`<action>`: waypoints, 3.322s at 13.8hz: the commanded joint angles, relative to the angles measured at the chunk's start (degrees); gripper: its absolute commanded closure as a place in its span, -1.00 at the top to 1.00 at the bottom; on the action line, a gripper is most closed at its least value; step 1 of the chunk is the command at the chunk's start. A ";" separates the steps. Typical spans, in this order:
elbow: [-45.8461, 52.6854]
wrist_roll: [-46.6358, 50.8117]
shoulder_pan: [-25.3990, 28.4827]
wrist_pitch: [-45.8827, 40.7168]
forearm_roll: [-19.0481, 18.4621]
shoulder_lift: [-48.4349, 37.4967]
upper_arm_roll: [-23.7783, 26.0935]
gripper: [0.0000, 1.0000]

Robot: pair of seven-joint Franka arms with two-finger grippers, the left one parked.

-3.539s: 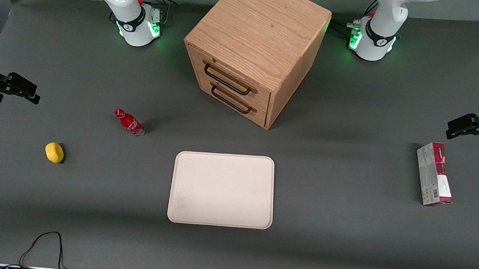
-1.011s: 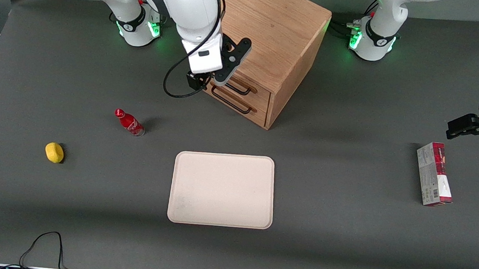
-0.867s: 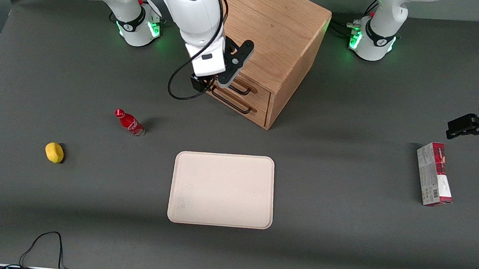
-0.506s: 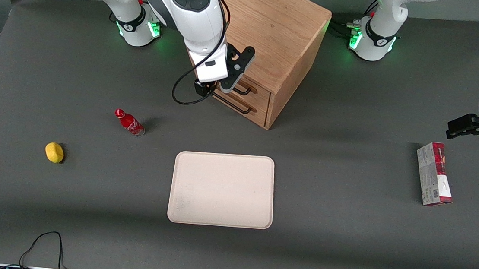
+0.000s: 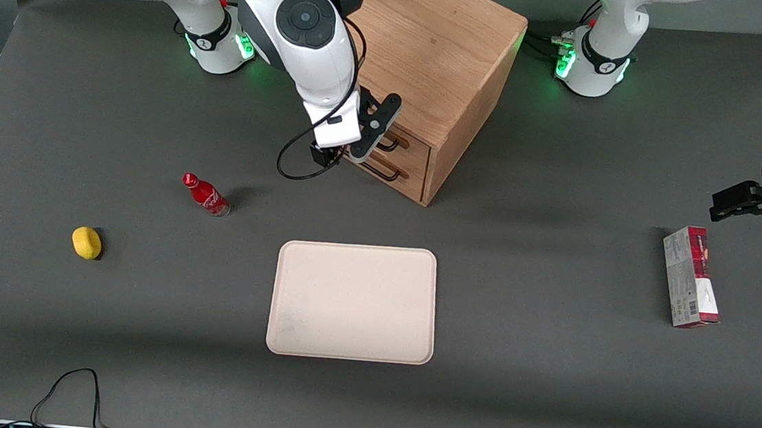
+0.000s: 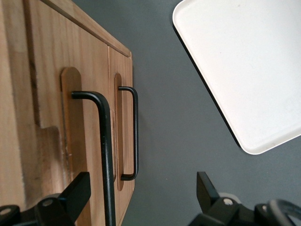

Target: Open upper drawer

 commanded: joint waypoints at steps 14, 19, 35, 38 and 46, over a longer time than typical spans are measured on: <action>-5.89 -1.75 0.01 6.03 -0.54 -0.34 -1.30 1.00; -5.81 -1.75 0.09 6.04 -0.54 -0.25 -1.30 1.00; 0.25 -5.27 -3.77 6.21 -2.03 4.40 -4.03 1.00; 2.19 -6.85 -5.79 6.12 -2.65 5.99 -4.03 1.00; 7.46 -10.01 -10.18 5.25 -2.56 10.29 -4.03 1.00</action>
